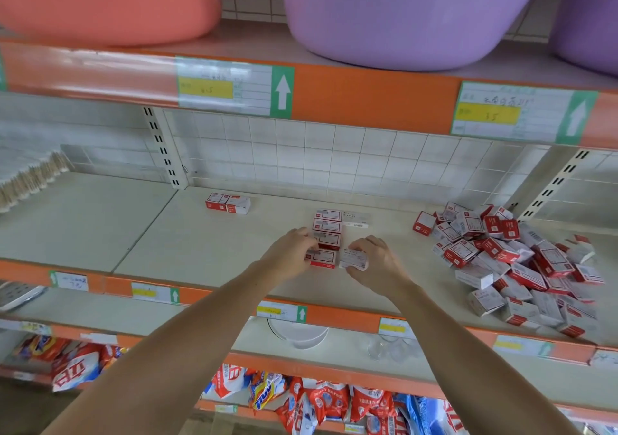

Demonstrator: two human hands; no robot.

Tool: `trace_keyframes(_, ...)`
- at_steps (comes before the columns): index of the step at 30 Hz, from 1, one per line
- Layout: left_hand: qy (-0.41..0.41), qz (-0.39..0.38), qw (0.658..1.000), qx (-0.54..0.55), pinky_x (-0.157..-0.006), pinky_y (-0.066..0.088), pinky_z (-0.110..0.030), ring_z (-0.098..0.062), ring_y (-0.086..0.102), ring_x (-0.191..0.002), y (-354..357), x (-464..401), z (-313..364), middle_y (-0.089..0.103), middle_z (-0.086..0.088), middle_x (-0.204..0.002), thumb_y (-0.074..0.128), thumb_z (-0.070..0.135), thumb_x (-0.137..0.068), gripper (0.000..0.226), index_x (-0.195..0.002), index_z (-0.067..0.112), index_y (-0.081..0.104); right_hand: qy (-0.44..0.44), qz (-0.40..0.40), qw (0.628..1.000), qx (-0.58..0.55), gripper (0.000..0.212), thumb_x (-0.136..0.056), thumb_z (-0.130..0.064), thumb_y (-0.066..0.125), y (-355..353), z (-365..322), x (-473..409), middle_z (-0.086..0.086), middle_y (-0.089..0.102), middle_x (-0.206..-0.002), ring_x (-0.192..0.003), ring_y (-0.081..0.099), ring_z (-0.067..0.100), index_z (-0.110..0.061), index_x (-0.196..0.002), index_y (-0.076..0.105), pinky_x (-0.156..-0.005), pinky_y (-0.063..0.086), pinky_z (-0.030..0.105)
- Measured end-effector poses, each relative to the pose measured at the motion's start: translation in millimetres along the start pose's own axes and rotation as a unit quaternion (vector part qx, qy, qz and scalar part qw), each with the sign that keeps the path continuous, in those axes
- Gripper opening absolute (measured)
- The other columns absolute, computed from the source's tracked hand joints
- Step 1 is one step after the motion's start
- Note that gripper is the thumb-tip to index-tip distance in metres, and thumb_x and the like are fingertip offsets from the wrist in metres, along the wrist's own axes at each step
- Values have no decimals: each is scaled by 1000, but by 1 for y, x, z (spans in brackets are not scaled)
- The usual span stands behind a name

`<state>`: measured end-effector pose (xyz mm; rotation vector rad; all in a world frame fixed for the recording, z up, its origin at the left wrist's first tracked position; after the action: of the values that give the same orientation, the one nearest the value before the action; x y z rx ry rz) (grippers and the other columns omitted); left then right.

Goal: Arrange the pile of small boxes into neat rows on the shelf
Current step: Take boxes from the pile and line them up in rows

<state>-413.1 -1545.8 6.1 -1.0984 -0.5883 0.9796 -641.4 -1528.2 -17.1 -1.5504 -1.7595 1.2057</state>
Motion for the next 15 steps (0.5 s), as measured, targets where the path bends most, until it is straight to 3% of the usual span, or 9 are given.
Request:
trace_keyframes(4, -4, 4, 1000, -20, -88, 52, -32, -16, 56, -107, 2, -4, 4, 57, 2, -117, 69, 27, -89, 29, -117, 19, 70, 2, -3, 1000, 0, 40, -75, -26, 78, -1, -1, 1, -2, 57, -103, -98, 48, 16, -18, -112, 64, -81, 48, 30)
trace_keyframes(15, -5, 28, 998, -52, -81, 51, -32, -19, 56, -104, 2, -9, 11, 58, 2, -113, 62, 17, -89, 27, -115, 19, 70, 5, -1, 1000, -14, 41, -74, -24, 79, 0, 0, 1, -2, 57, -102, -97, 49, 16, -18, -111, 63, -80, 43, 24)
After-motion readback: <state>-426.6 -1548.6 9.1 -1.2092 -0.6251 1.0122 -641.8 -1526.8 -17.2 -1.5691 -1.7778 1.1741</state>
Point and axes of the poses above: each hand's wrist, its own x-axis away from the middle knuckle, its own y-axis out of the palm, z = x × y, the point moved 1 cm from there along -x, towards the middle knuckle
